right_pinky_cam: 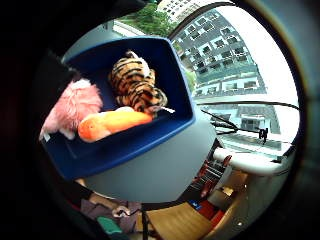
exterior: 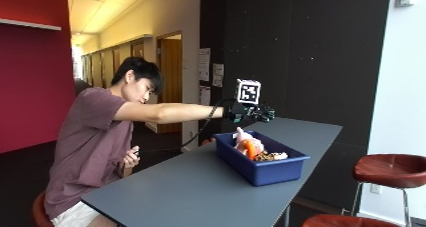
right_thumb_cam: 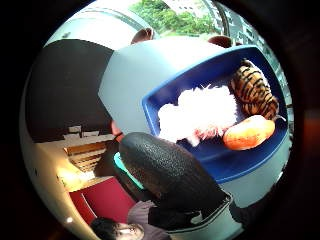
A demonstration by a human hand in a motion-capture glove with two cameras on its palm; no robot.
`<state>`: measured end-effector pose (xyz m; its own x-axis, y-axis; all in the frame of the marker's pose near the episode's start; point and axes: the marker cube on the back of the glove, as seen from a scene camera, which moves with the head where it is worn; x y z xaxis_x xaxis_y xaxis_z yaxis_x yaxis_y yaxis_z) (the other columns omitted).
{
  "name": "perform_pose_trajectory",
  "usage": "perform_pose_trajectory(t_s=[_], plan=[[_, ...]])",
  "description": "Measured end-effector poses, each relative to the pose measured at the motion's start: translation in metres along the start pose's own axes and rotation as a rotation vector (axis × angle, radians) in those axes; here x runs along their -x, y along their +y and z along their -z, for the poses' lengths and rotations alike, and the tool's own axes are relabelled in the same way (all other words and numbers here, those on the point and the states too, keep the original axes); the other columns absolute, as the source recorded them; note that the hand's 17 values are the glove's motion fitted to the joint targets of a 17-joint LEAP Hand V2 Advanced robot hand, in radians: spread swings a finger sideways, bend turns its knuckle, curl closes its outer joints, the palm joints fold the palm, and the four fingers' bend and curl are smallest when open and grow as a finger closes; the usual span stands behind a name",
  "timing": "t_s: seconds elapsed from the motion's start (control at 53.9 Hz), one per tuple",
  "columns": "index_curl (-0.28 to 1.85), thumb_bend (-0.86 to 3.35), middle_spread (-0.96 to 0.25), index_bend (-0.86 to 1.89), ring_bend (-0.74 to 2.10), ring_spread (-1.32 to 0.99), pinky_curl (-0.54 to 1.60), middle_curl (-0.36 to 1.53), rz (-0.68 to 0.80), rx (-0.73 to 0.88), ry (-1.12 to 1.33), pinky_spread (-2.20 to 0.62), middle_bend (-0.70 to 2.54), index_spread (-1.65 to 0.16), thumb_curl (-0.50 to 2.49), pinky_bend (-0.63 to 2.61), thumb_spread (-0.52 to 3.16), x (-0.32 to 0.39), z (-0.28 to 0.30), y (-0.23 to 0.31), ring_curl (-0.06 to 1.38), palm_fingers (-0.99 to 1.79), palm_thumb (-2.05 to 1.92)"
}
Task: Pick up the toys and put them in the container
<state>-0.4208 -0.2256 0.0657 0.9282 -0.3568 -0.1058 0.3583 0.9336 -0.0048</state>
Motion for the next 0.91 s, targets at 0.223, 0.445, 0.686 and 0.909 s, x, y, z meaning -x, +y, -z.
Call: perform_pose_trajectory(t_s=[0.223,0.445,0.686,0.909], plan=[[0.21,-0.12,-0.14,0.05,0.23,-0.02,0.34,0.27,-0.002,0.002,-0.01,0.03,0.1,-0.26,0.2,0.68,1.04,0.013,-0.008,-0.008,0.3,-0.34,-0.19],[0.17,-0.12,-0.14,0.06,0.2,-0.02,0.34,0.23,-0.101,0.001,-0.015,0.02,0.1,-0.26,0.16,0.65,1.05,0.015,-0.012,-0.018,0.31,-0.31,-0.18],[0.14,-0.12,-0.14,0.06,0.19,-0.03,0.34,0.22,-0.063,0.014,0.015,0.02,0.12,-0.25,0.13,0.63,1.05,0.013,-0.019,-0.02,0.32,-0.29,-0.18],[0.13,-0.12,-0.15,0.06,0.19,-0.03,0.35,0.22,0.03,0.014,-0.052,0.02,0.12,-0.25,0.11,0.63,1.05,0.019,-0.022,-0.019,0.33,-0.28,-0.18]])
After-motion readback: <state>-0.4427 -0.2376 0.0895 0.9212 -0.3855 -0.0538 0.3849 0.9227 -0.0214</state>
